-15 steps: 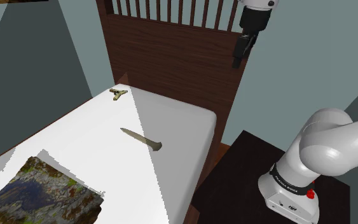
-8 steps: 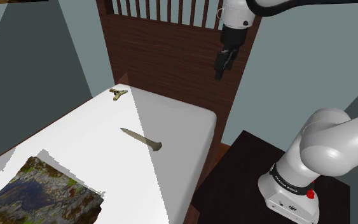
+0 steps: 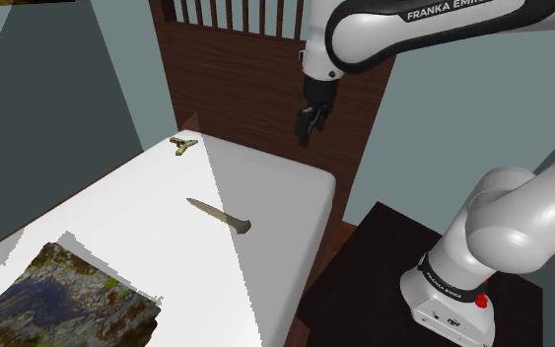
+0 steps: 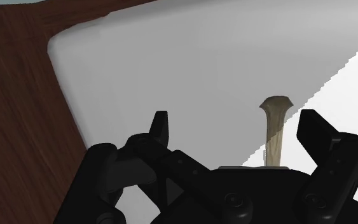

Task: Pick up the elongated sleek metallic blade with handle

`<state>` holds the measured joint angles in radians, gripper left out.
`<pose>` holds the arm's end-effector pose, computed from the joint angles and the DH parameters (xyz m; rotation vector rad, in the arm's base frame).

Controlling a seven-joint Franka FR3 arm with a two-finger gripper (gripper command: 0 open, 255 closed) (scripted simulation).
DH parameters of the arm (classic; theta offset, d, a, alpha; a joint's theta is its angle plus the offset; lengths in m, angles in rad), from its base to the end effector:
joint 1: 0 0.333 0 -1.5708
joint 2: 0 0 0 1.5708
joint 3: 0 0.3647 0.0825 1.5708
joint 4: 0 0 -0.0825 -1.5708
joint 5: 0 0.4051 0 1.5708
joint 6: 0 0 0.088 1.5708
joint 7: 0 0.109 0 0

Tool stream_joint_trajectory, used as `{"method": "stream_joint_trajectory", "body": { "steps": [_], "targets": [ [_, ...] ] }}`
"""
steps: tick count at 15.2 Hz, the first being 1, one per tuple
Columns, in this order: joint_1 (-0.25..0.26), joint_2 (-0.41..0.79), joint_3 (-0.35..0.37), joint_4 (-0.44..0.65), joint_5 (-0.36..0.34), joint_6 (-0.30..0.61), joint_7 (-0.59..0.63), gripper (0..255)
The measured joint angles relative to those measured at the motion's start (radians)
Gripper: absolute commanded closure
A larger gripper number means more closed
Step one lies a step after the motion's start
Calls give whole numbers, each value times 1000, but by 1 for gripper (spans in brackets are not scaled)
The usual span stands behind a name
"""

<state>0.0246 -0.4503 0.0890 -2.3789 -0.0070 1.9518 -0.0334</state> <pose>0.4117 0.0503 0.5250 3.0893 0.2183 0.0359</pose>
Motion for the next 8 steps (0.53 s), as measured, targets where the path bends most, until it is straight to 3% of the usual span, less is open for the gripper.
{"method": "stream_joint_trajectory", "body": {
  "steps": [8],
  "targets": [
    [20, 274, 43, 66, 6, 200, 50, 0]
  ]
}}
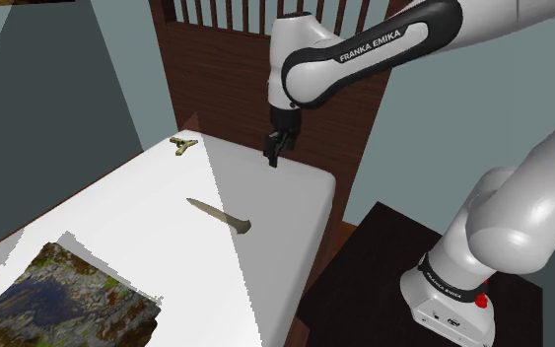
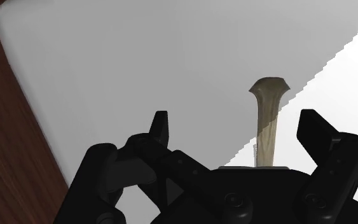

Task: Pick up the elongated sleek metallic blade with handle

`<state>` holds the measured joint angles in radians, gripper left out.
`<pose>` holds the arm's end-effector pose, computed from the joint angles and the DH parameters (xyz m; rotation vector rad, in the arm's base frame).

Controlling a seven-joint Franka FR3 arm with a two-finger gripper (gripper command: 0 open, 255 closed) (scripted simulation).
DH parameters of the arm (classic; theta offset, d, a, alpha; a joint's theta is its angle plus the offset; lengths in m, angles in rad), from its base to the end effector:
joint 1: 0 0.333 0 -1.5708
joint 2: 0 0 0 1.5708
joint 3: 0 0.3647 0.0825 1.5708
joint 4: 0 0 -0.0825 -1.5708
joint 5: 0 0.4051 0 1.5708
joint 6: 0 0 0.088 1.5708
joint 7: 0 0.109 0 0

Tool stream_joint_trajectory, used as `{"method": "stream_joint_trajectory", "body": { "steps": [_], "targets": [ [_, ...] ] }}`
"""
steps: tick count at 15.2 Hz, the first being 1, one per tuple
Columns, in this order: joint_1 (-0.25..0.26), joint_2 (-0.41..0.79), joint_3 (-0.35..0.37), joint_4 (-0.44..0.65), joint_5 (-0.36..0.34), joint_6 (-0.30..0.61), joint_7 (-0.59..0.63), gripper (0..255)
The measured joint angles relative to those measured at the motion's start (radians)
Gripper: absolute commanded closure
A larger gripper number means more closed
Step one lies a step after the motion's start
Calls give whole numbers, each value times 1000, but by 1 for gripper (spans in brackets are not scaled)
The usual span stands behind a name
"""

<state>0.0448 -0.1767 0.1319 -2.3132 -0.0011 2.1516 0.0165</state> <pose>0.4852 0.0883 0.4506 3.1090 0.2476 0.0247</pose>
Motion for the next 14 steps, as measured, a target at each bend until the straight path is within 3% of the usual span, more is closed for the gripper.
{"method": "stream_joint_trajectory", "body": {
  "steps": [6, 14],
  "targets": [
    [18, 228, 25, 107, -20, 114, 44, 0],
    [56, 529, 35, 312, -59, 201, 93, 0]
  ]
}}
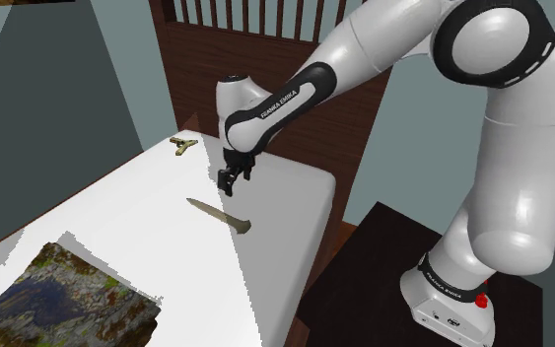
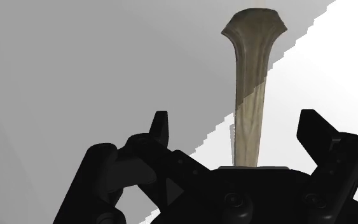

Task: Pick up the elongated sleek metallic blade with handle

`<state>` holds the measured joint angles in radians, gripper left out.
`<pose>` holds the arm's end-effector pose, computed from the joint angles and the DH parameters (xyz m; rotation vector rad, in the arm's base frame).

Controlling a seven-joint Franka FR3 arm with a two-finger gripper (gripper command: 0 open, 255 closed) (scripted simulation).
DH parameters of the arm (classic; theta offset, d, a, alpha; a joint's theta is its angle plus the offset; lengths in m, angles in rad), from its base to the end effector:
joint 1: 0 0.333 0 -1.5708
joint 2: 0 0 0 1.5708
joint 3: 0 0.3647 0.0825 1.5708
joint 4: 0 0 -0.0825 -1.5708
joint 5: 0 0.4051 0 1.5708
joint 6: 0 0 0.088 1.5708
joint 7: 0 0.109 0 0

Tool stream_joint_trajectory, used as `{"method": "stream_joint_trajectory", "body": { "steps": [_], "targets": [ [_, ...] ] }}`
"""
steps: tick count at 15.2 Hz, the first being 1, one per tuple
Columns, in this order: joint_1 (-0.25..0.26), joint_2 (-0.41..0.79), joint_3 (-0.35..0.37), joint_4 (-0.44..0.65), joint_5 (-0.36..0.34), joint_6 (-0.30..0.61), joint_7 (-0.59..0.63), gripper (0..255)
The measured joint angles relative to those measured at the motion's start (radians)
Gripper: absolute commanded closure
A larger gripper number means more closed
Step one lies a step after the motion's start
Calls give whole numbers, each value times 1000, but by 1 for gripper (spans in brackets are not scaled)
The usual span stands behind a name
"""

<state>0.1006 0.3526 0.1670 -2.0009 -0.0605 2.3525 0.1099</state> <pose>0.6157 0.1624 0.3134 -3.1124 -0.2966 -0.0032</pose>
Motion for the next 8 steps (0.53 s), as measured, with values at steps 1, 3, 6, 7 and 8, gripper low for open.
{"method": "stream_joint_trajectory", "body": {
  "steps": [1, 3, 6, 7, 8],
  "targets": [
    [8, 32, 1, 22, -4, 9, 8, 0],
    [28, 111, 2, 94, -14, 14, 26, 0],
    [46, 227, -1, 201, -24, 21, 33, 0],
    [54, 266, -2, 236, -27, 25, 37, 0],
    [59, 302, -3, 273, -29, 22, 37, 0]
  ]
}}
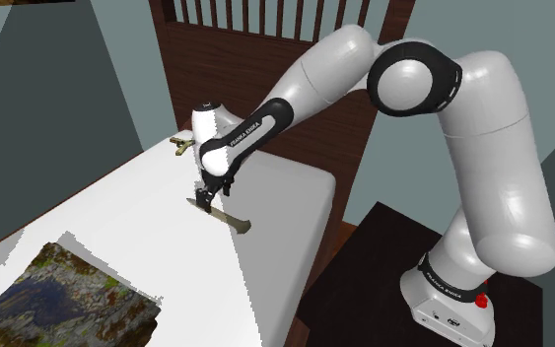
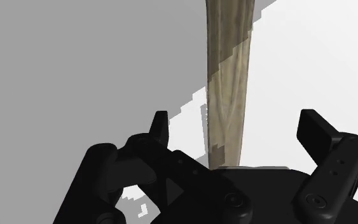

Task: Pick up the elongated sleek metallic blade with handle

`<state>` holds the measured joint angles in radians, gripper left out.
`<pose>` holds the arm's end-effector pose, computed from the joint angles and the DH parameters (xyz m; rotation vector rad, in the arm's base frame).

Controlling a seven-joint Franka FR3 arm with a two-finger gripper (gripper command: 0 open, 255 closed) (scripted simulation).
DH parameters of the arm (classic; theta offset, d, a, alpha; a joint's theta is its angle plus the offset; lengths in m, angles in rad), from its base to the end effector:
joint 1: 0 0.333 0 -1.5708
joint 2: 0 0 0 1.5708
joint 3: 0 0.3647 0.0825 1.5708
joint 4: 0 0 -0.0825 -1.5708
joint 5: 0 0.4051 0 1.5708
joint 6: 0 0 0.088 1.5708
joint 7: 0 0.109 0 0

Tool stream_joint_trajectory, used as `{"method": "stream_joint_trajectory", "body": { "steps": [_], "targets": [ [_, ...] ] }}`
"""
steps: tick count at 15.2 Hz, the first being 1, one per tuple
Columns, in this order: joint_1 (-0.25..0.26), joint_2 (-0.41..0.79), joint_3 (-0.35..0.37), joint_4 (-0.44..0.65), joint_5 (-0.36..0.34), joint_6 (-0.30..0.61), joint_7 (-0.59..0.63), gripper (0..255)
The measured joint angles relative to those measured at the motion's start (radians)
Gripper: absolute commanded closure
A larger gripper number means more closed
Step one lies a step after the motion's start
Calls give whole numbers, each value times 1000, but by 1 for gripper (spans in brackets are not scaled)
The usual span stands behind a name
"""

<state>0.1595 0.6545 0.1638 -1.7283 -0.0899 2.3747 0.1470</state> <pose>0.6815 0.2128 0.2303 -3.0883 -0.3218 0.0100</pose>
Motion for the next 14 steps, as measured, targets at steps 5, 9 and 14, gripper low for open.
{"method": "stream_joint_trajectory", "body": {
  "steps": [5, 9, 14],
  "targets": [
    [10, 70, -6, 42, -7, 27, 4, 0],
    [15, 103, -10, 49, -11, 53, 7, 255],
    [9, 97, -19, 48, -15, 54, 9, 255]
  ]
}}
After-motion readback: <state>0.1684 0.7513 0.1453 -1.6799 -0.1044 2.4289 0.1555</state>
